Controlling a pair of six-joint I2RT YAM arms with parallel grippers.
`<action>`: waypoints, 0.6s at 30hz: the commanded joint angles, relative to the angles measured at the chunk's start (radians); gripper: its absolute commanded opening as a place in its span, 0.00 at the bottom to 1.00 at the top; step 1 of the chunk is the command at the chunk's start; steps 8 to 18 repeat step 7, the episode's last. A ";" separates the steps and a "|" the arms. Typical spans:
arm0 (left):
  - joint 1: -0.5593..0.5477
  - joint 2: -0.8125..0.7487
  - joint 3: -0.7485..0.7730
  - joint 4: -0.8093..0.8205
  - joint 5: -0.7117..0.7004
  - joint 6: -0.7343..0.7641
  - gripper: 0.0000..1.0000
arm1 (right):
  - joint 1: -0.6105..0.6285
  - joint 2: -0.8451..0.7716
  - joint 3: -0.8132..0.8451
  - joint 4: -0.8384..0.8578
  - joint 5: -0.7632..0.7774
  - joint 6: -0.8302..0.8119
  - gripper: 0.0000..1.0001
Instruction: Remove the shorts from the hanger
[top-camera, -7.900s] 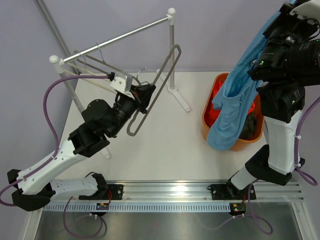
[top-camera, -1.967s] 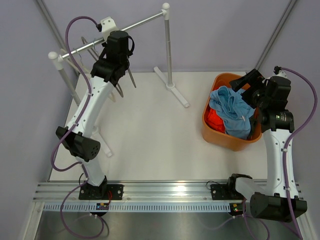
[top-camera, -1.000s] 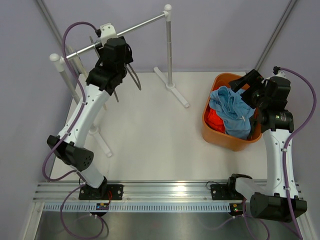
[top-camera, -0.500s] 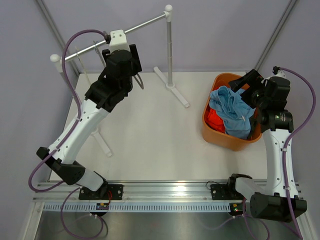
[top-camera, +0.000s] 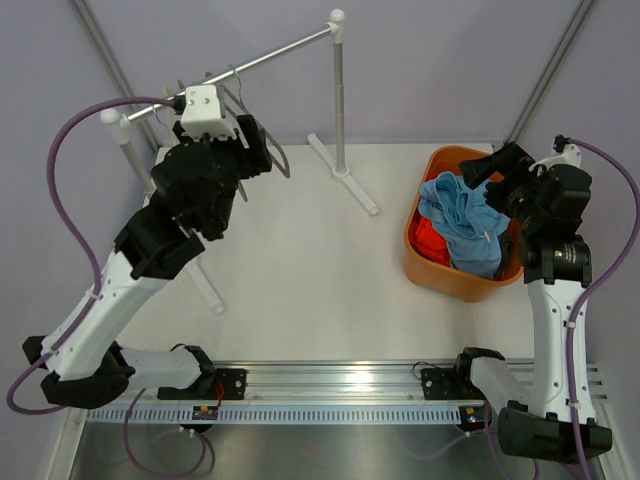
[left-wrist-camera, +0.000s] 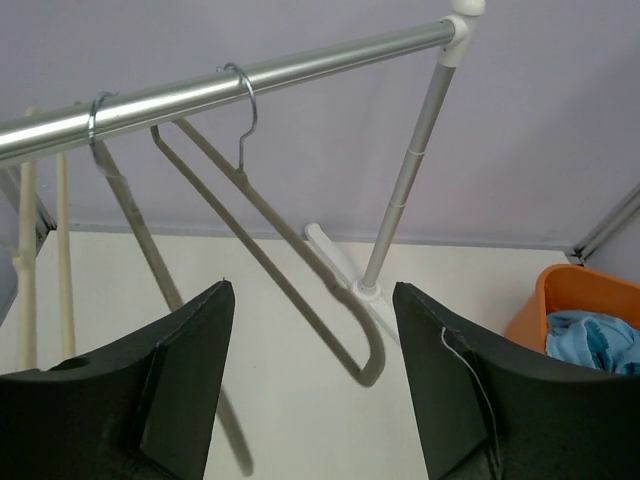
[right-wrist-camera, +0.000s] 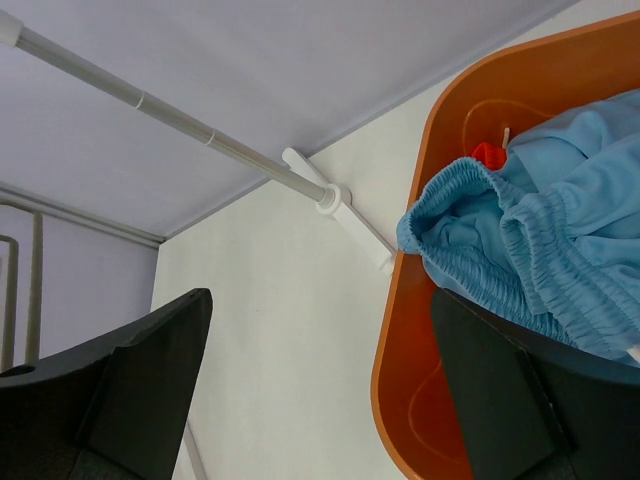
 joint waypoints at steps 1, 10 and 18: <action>-0.015 -0.120 -0.066 0.066 0.059 -0.004 0.69 | -0.004 -0.029 -0.006 0.037 -0.033 -0.027 0.99; -0.017 -0.231 -0.132 0.080 0.074 0.031 0.73 | -0.004 -0.070 -0.021 0.053 -0.050 -0.034 1.00; -0.017 -0.231 -0.132 0.080 0.074 0.031 0.73 | -0.004 -0.070 -0.021 0.053 -0.050 -0.034 1.00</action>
